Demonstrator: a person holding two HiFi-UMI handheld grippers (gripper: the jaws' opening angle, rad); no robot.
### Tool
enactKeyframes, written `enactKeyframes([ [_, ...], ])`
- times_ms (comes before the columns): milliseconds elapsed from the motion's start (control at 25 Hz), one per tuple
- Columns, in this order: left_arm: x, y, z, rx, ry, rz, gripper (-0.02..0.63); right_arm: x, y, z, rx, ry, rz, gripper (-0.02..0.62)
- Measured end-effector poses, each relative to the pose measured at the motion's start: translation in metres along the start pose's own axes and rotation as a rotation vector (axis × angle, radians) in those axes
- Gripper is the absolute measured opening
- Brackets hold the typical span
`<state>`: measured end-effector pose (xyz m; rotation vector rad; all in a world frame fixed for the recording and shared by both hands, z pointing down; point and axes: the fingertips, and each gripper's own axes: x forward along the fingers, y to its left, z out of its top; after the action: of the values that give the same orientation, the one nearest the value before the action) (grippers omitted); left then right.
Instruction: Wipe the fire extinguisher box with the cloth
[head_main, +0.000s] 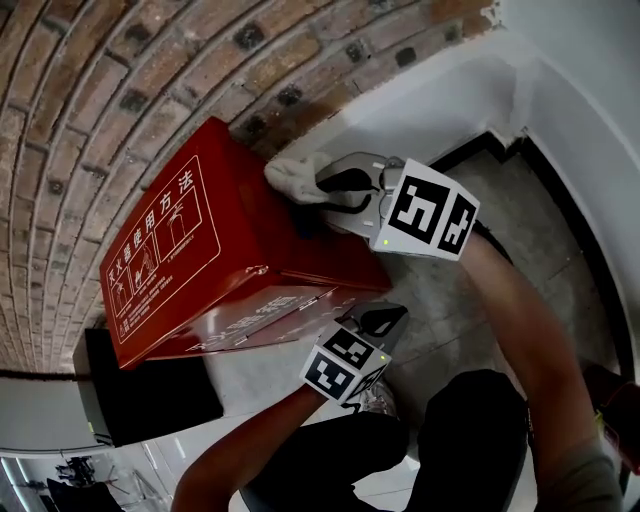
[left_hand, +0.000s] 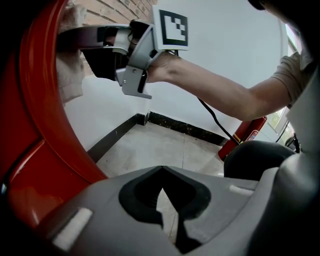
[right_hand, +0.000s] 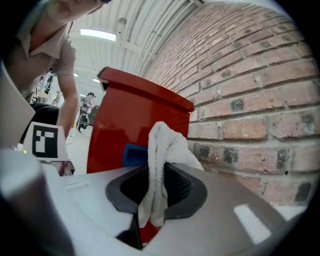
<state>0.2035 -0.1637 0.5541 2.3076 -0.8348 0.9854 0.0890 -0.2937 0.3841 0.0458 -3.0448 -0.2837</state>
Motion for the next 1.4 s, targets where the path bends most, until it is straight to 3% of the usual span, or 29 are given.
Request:
enactKeyframes([
  [360, 0.008, 0.002, 0.014, -0.033, -0.023, 0.009, 0.000, -0.043, 0.073, 0.024, -0.066, -0.007, 0.063, 0.087],
  [600, 0.012, -0.006, 0.018, -0.015, -0.003, 0.009, 0.000, -0.070, 0.094, 0.040, -0.093, -0.019, 0.064, 0.087],
  [760, 0.009, -0.009, 0.018, 0.001, 0.012, 0.011, 0.000, -0.071, 0.089, 0.054, -0.145, -0.047, 0.042, 0.087],
  [1120, -0.003, -0.013, 0.007, 0.022, 0.032, 0.010, 0.000, -0.041, 0.047, 0.064, -0.134, -0.094, -0.010, 0.088],
  [1400, -0.013, -0.006, 0.000, 0.072, 0.046, 0.031, 0.000, -0.012, -0.002, 0.055, -0.139, -0.013, -0.039, 0.088],
])
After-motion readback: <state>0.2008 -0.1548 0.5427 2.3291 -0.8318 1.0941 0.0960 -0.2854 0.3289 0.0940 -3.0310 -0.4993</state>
